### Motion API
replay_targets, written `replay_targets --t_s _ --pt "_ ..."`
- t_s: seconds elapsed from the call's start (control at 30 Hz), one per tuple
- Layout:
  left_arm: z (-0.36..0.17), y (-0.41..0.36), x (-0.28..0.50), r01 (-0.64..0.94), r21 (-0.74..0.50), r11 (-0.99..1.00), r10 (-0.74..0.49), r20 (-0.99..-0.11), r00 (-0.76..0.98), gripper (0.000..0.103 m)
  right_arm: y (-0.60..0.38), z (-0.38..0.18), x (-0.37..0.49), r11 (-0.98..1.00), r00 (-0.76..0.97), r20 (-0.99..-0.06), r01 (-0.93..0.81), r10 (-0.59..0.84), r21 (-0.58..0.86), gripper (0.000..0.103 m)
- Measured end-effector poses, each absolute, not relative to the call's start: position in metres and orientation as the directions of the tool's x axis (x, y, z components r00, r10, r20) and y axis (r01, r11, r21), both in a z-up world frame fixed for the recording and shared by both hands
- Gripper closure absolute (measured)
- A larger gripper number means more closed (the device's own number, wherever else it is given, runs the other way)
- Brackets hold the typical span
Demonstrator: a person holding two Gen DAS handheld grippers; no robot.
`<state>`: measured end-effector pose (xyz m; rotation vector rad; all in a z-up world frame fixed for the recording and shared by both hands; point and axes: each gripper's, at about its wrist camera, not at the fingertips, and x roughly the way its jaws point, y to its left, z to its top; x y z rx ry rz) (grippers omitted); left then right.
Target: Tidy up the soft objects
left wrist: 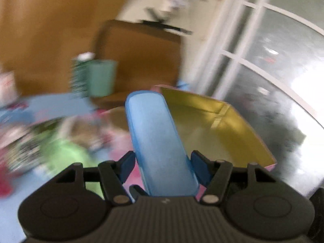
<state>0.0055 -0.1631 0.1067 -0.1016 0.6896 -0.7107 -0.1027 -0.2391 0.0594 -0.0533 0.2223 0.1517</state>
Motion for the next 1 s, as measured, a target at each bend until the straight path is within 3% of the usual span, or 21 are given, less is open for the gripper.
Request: replay_targets --t_s 0.17,0.23,0.43,0.6,0.7,0.8,0.93,1.0 --pt "0.103 -0.242 0.021 0.644 -0.339 0.685 -0.702 -0.542 0.462 0.038 -0.303 0.061 -0.093 0.999 0.977 -0.212 0.032 -0.04 -0.041 0.04" --pt "0.096 -0.259 0.022 0.638 -0.327 0.698 -0.687 -0.557 0.467 0.036 -0.324 0.053 -0.087 0.995 0.962 -0.255 0.087 -0.095 -0.041 0.04" --pt "0.092 -0.218 0.02 0.597 -0.358 0.718 -0.687 -0.499 0.528 0.031 -0.351 0.049 -0.101 0.984 0.968 -0.215 0.153 -0.132 0.086 0.038" --pt "0.086 -0.106 0.008 0.495 -0.363 0.789 -0.614 -0.446 0.651 0.031 -0.318 0.064 -0.095 0.993 0.986 -0.157 -0.031 0.049 0.116 0.051" --pt "0.074 -0.031 -0.005 0.371 -0.318 0.873 -0.485 -0.469 0.738 0.031 -0.277 0.063 -0.077 0.967 0.943 -0.223 -0.227 0.247 0.113 0.059" --pt "0.059 0.039 -0.018 0.212 -0.295 0.932 -0.341 -0.511 0.789 0.031 -0.227 0.06 -0.055 0.928 0.879 -0.297 -0.36 0.372 0.096 0.059" --pt "0.047 0.103 -0.031 0.086 -0.369 0.925 -0.284 -0.524 0.803 0.031 -0.172 0.068 0.006 0.893 0.814 -0.366 -0.422 0.45 0.158 0.058" --pt "0.043 0.122 -0.039 0.057 -0.395 0.917 -0.272 -0.516 0.812 0.031 -0.156 0.07 0.043 0.89 0.792 -0.408 -0.412 0.455 0.194 0.052"
